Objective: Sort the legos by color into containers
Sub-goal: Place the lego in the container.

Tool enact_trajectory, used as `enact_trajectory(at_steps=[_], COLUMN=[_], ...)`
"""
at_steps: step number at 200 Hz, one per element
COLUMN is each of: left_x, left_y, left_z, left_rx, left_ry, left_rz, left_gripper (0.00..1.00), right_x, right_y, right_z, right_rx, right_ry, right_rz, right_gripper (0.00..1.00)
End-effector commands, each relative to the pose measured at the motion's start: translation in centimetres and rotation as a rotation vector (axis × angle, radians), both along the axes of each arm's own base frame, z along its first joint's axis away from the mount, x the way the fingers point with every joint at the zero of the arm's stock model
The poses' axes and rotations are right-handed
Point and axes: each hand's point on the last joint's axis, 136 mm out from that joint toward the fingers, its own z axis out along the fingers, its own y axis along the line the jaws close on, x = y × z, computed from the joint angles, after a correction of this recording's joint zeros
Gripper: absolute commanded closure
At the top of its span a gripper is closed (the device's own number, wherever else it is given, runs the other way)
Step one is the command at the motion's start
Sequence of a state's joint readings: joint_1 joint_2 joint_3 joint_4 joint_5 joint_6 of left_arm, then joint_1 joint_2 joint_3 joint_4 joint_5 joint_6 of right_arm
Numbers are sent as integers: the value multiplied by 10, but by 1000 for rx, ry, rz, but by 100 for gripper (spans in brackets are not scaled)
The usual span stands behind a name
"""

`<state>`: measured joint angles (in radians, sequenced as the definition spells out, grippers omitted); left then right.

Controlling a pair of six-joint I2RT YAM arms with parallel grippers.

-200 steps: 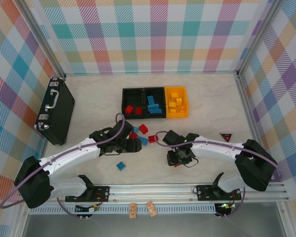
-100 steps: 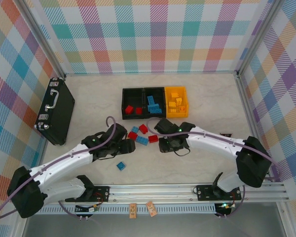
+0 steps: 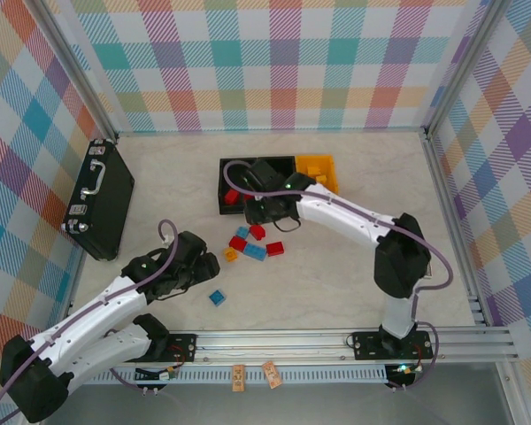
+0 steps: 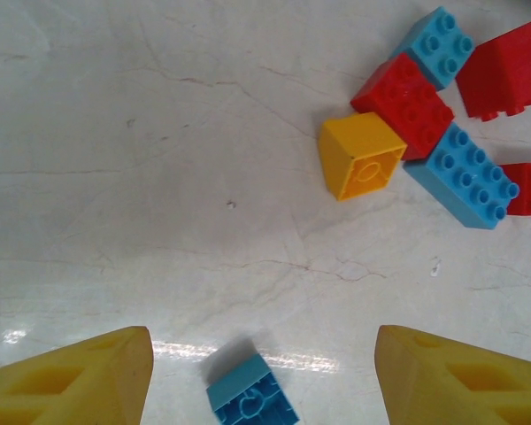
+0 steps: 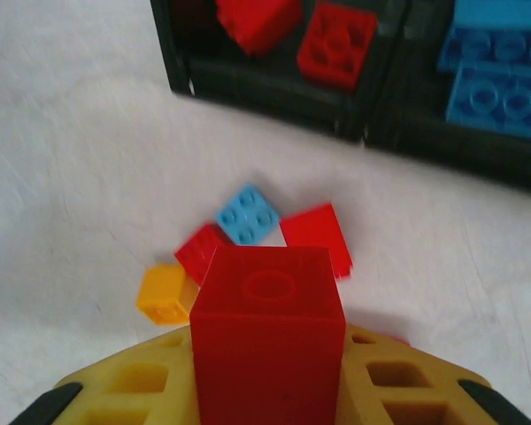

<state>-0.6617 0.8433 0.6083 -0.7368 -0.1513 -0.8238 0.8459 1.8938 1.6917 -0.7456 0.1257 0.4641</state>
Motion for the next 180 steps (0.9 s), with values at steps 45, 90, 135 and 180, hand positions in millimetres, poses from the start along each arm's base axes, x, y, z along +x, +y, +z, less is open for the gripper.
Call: enact_trajectory(at_steps=[45, 90, 135, 180], left_x=[-9, -8, -10, -8], left_y=[11, 11, 11, 8], left_z=[-9, -10, -17, -20], left_rx=[11, 11, 21, 27], left_ry=[45, 48, 69, 83], left_rz=[49, 58, 61, 53], left_gripper=[33, 33, 33, 33], right_x=[69, 105, 134, 148], right_y=[25, 49, 47, 48], right_z=[-4, -13, -39, -53], right_rx=[-7, 51, 4, -24], right_ry=[11, -7, -33, -66], right_rz=[25, 9, -45, -70], right_gripper=[70, 69, 68, 67])
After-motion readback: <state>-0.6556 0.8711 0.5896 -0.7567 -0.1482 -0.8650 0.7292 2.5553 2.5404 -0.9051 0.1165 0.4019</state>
